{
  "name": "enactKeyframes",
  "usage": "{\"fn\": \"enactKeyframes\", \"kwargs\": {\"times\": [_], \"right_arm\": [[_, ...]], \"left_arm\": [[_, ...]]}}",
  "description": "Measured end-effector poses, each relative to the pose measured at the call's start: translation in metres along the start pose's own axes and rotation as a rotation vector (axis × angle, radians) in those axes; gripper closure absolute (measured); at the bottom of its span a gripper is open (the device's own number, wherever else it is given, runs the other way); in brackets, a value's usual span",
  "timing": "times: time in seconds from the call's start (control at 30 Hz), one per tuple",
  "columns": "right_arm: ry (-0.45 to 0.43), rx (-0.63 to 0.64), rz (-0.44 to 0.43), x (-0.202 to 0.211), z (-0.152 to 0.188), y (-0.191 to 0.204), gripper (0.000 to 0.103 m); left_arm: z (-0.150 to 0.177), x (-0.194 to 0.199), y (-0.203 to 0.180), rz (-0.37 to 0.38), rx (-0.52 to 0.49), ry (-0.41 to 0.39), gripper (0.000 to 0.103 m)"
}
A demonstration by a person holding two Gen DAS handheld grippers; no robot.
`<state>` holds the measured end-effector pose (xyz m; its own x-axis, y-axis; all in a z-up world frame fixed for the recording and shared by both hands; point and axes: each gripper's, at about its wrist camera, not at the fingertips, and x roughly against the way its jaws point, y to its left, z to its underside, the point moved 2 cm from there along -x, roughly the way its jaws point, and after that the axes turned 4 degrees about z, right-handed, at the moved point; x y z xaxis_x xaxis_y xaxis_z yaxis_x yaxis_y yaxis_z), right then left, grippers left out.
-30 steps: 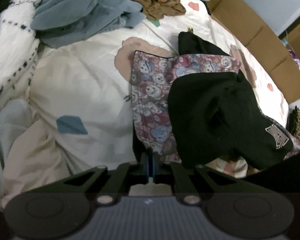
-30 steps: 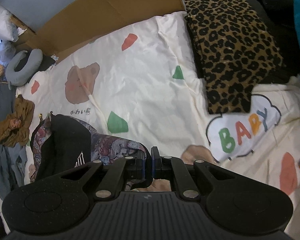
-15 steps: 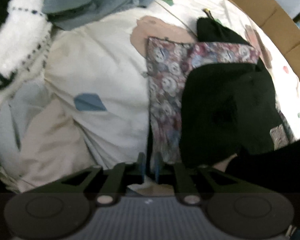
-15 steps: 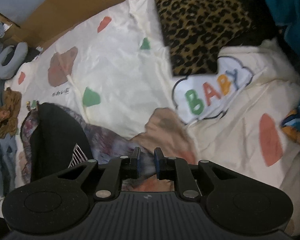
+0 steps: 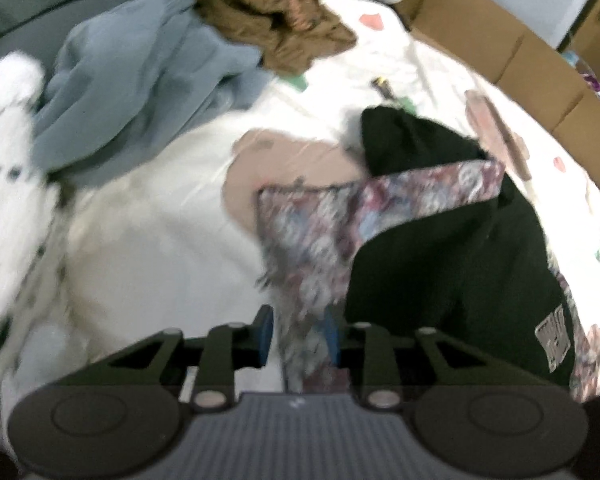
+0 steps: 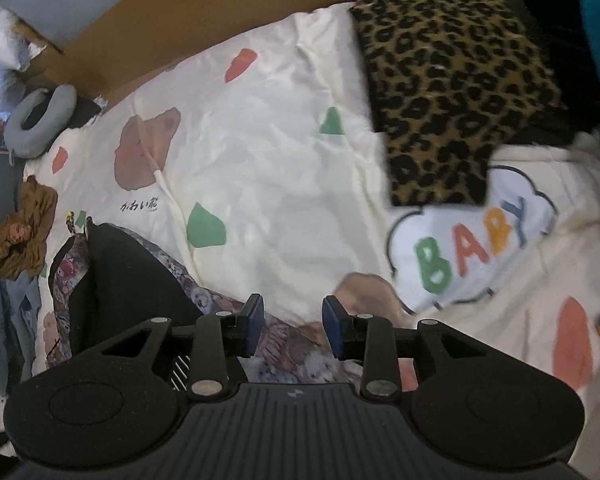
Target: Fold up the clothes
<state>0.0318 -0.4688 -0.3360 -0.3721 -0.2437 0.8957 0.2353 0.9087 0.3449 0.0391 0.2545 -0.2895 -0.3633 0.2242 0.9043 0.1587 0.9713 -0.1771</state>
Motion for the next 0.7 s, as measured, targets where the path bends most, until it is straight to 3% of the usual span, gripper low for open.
{"fn": "enactKeyframes", "kwargs": {"times": [0.37,0.7], "right_arm": [[0.008,0.106,-0.080,-0.048,-0.034,0.055,0.066],[0.022,0.216,-0.124,-0.083,-0.058,0.109,0.066]], "left_arm": [[-0.060,-0.065,-0.048,0.130,-0.117,-0.095,0.072],[-0.110,-0.114,-0.111,0.294,-0.244,-0.144,0.072]]}}
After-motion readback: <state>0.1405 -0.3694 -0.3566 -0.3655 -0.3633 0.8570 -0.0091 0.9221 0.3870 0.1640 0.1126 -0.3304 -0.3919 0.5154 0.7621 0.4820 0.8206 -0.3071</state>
